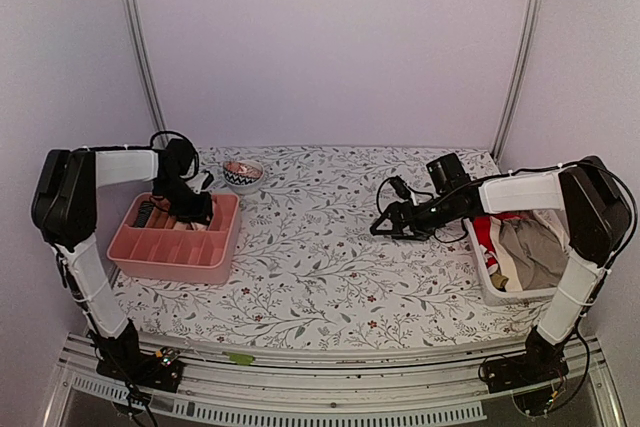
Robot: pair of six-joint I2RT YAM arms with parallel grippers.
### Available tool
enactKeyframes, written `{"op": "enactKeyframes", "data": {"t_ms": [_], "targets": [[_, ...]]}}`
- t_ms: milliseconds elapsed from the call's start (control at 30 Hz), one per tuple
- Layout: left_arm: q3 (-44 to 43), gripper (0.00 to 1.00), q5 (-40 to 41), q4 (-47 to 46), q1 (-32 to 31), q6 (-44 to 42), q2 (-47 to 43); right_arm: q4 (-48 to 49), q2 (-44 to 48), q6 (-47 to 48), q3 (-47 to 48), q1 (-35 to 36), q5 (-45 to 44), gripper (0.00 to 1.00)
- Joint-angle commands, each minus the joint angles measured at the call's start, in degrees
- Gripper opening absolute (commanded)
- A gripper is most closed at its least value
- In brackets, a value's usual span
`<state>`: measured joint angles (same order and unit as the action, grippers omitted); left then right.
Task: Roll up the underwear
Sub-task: Place the underwear in the storage box.
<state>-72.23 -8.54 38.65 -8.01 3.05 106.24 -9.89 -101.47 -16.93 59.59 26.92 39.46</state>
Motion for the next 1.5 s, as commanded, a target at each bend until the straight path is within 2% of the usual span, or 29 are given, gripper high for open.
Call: {"op": "enactKeyframes", "data": {"t_ms": [0,200,233,267,300,667,933,1100,1300,1467], "targets": [[-0.28,0.41,-0.80,3.48,0.57,-2.08,-2.66,0.55,1.93,-0.25,1.31,-0.46,-0.54,0.99],[-1.51,0.44,0.62,4.31,0.55,-1.88,-2.96,0.57,1.76,-0.46,1.57,-0.46,-0.26,0.99],[-1.47,0.46,0.96,4.26,0.62,-1.89,-2.88,0.57,1.72,-0.44,1.63,-0.46,-0.26,0.99],[-1.36,0.59,1.22,4.29,0.59,-1.90,-2.77,0.57,1.79,-0.47,1.62,-0.40,-0.24,0.99],[-1.15,0.60,1.38,4.28,0.59,-1.90,-2.56,0.57,1.80,-0.60,1.66,-0.45,-0.21,0.99],[-1.45,0.61,1.14,3.82,0.73,-2.43,-4.68,0.31,2.25,-1.04,1.64,-0.46,-0.42,0.99],[-2.14,0.47,2.32,9.66,0.70,-2.61,-7.62,0.37,1.89,-1.32,2.00,-0.46,-0.36,0.99],[0.97,0.36,3.48,8.63,0.69,-3.31,-8.32,0.72,1.17,-1.49,2.69,-0.45,0.02,0.99],[1.12,0.22,3.67,6.25,0.64,-2.87,-4.09,0.69,1.09,-1.72,2.71,-0.45,0.26,0.99],[1.36,0.17,3.43,4.85,0.68,-2.37,-1.34,-0.03,1.24,-1.41,2.75,-0.46,0.01,0.99]]}}
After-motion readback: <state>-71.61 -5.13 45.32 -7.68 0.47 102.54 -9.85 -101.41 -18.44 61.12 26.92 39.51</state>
